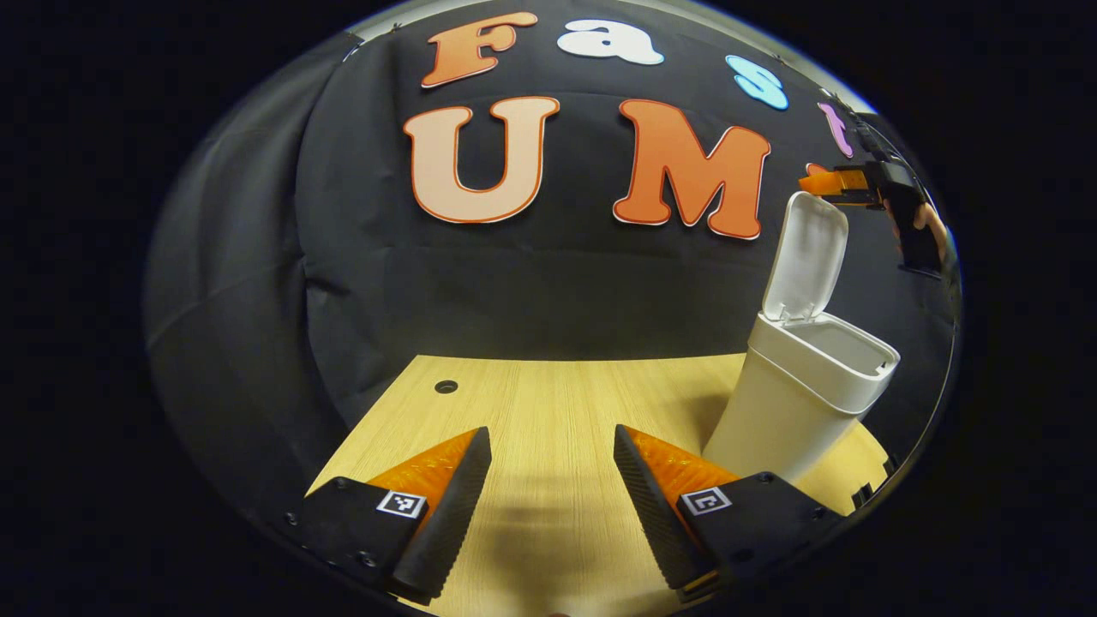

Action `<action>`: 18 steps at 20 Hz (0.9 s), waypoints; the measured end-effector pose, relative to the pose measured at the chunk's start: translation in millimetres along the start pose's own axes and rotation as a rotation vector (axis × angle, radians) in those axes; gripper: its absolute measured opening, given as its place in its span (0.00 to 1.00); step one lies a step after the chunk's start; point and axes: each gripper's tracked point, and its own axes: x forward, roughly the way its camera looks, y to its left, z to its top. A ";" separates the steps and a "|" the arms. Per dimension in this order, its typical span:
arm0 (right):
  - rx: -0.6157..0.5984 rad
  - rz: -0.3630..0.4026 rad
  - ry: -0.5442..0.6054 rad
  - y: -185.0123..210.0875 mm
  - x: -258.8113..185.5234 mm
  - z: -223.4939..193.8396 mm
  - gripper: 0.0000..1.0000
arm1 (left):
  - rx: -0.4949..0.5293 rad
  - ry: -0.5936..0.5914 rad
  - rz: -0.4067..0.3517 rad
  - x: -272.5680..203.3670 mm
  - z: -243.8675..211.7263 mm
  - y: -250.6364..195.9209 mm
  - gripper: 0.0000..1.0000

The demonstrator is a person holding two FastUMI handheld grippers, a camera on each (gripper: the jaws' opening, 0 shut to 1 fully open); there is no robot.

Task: Press the lid of the desktop garbage bin to open it, pick up the crumpled paper on the desktop and throw it into the bin, then pick up the pop can on the desktop and drop it into the bin, and finally close the garbage bin lid.

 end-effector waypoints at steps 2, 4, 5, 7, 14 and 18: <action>0.022 -0.007 0.021 1.6 -14.4 -9.6 0.83 | 0.011 0.003 -0.032 4.3 1.0 -2.5 0.89; 0.042 -0.021 0.053 2.3 -27.9 -23.3 0.83 | 0.021 0.006 -0.071 9.7 3.4 -7.6 0.89; 0.046 -0.029 0.075 2.6 -34.7 -32.6 0.83 | 0.028 0.006 -0.086 13.2 3.9 -9.9 0.89; 0.037 -0.043 0.119 4.0 -47.4 -52.0 0.83 | 0.038 0.012 -0.115 18.5 5.1 -13.3 0.89; 0.038 -0.086 0.314 8.9 -82.0 -129.2 0.83 | 0.037 0.032 -0.177 27.7 1.7 -22.7 0.89; 0.061 -0.095 0.386 15.9 -92.5 -159.3 0.83 | 0.038 0.038 -0.188 29.7 -0.8 -21.2 0.93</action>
